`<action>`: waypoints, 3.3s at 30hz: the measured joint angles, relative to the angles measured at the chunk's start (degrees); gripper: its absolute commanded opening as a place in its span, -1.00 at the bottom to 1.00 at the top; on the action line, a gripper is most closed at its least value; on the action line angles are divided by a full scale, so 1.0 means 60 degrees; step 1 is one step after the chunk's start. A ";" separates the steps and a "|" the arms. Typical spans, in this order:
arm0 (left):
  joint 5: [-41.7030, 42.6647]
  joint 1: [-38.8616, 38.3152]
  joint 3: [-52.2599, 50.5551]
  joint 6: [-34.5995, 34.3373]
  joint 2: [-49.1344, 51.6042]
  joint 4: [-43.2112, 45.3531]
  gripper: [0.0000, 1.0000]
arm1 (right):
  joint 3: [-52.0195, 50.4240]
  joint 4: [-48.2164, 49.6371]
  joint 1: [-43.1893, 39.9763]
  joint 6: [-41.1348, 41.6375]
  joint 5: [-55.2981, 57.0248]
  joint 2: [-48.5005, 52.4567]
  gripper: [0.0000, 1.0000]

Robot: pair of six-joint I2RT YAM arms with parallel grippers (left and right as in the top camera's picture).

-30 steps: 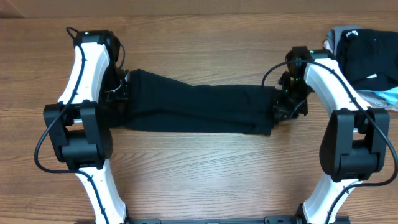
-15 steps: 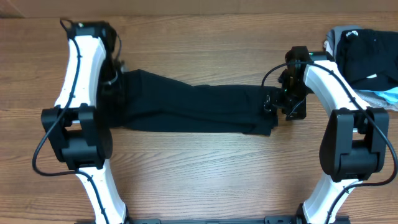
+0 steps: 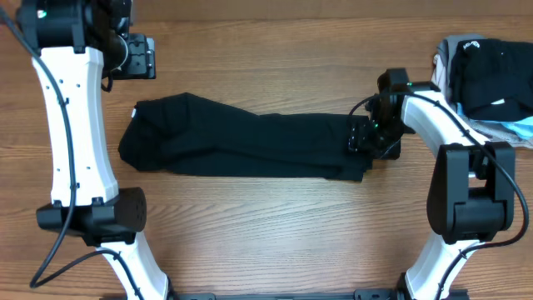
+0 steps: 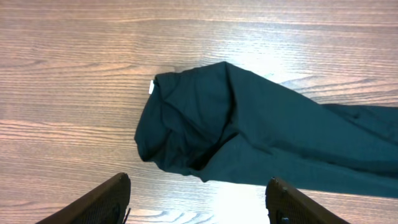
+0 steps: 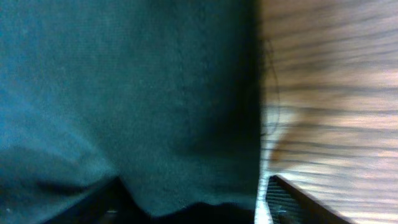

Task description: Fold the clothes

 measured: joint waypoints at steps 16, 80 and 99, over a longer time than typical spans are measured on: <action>-0.0390 0.0000 0.0011 0.0000 -0.0073 -0.0015 0.46 | -0.1596 0.2393 0.0572 0.1228 -0.1432 -0.0444 -0.92; -0.0772 0.0142 -0.0623 0.0000 -0.0073 0.0098 0.39 | 0.1351 0.1118 0.3082 0.0718 -0.1104 -0.0412 -0.85; -0.0772 0.0142 -0.0667 0.0000 -0.0066 0.0386 0.47 | 0.2124 0.0557 0.3697 0.0685 -0.1617 -0.1020 0.33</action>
